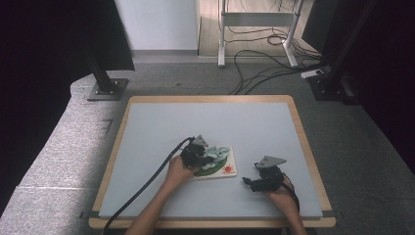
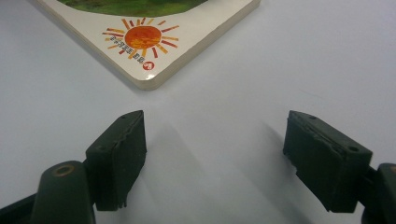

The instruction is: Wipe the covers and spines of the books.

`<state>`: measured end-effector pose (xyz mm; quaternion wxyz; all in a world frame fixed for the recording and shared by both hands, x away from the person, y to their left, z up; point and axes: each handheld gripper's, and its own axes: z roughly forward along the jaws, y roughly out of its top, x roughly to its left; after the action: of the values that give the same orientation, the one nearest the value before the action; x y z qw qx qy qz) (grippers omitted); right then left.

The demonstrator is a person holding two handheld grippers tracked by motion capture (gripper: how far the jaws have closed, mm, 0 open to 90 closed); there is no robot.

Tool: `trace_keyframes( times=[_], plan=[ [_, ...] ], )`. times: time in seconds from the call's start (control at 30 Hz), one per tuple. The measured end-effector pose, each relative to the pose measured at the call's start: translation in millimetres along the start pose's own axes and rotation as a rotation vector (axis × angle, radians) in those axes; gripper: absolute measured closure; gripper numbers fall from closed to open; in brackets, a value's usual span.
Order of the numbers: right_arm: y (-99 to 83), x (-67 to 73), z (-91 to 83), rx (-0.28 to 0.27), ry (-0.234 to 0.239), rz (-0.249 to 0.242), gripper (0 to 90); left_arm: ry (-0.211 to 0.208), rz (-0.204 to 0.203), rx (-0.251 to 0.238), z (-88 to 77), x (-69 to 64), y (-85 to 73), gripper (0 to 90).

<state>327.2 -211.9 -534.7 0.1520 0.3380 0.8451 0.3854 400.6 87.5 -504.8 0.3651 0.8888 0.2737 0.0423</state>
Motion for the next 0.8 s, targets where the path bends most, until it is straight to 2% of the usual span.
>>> trace_keyframes(
  times=[0.3, 0.8],
  plan=[
    [0.0, 0.0, 0.0, 0.000, 0.001, 0.000, 20.8, 0.031, -0.022, 0.003, -20.7, 11.9, -17.5, 79.6],
    [0.0, 0.1, 0.0, 0.000, 0.000, 0.000, 20.8, 0.067, -0.069, -0.024, -50.2, 23.4, -47.3, 79.5]
  ],
)
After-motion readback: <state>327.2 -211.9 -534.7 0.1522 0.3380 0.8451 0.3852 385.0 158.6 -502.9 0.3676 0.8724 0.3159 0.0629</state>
